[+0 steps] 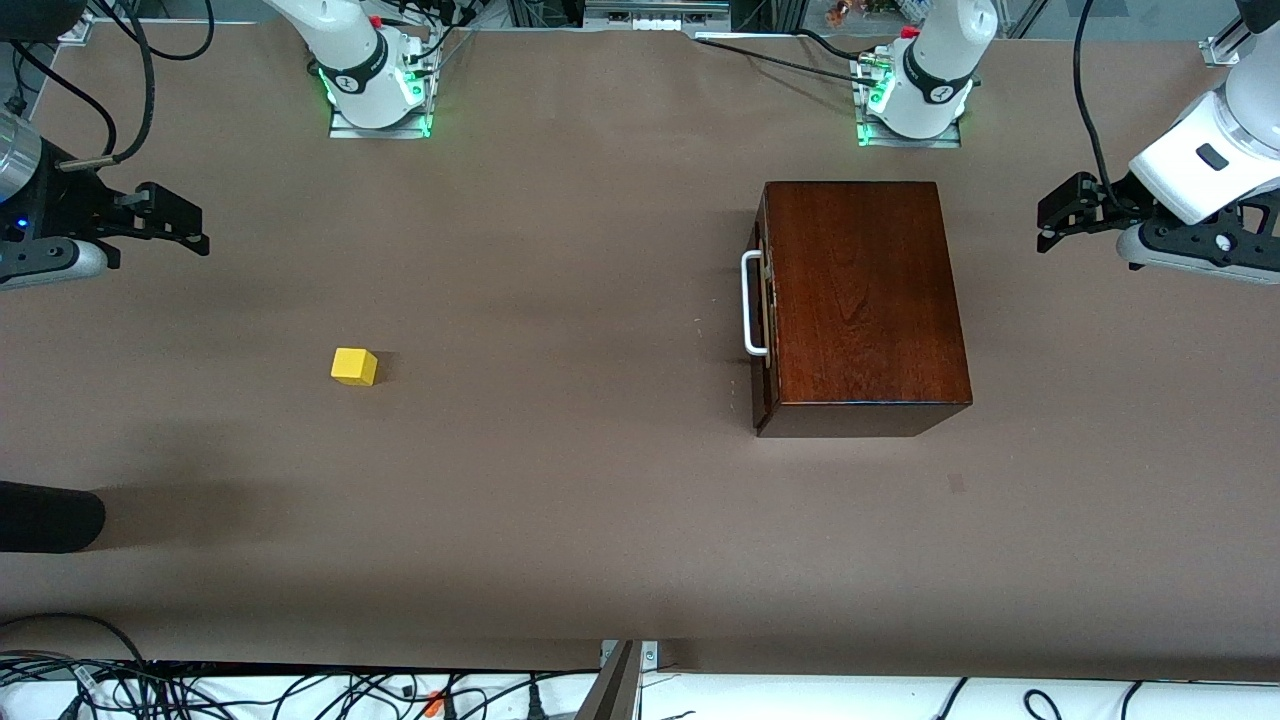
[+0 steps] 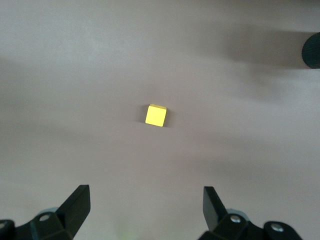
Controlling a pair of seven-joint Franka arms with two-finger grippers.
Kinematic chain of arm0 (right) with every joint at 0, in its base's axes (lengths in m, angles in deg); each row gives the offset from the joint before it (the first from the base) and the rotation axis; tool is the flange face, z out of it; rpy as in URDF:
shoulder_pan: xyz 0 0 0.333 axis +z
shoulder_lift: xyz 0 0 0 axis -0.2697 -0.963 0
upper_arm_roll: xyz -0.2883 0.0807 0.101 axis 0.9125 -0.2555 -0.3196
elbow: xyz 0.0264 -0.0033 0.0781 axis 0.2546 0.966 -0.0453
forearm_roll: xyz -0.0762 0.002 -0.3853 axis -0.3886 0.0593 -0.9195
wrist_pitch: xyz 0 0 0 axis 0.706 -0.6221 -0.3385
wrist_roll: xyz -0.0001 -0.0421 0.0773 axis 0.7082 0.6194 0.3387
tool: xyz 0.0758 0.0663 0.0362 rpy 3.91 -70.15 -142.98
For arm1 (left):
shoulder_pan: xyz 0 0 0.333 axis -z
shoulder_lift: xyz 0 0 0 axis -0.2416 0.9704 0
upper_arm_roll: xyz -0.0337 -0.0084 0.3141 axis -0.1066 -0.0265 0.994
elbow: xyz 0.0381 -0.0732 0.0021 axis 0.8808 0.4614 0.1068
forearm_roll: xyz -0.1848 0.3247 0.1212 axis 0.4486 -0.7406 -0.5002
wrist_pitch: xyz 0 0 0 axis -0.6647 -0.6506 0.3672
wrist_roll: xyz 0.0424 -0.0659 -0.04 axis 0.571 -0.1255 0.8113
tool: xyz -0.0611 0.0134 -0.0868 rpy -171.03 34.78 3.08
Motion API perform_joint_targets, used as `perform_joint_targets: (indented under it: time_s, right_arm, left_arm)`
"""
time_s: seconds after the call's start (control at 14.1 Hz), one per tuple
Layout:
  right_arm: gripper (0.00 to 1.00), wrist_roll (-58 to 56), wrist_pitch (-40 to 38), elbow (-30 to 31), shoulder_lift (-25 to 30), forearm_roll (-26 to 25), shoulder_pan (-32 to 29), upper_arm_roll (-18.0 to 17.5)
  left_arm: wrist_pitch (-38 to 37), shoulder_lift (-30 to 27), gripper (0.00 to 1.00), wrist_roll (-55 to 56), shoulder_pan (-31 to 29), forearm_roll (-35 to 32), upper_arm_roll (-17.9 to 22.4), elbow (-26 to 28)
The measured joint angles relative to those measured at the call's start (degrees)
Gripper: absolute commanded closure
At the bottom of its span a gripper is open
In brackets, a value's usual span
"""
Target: Open drawer, take yellow block, close drawer
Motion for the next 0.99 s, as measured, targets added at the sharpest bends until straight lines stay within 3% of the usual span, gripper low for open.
perform_joint_targets:
  time_s: [0.99]
  right_arm:
    - [0.0, 0.0, 0.0, 0.0, 0.0, 0.0, 0.0, 0.2]
  left_arm:
    - [-1.1, 0.0, 0.0, 4.7, -1.1, 0.0, 0.3, 0.3]
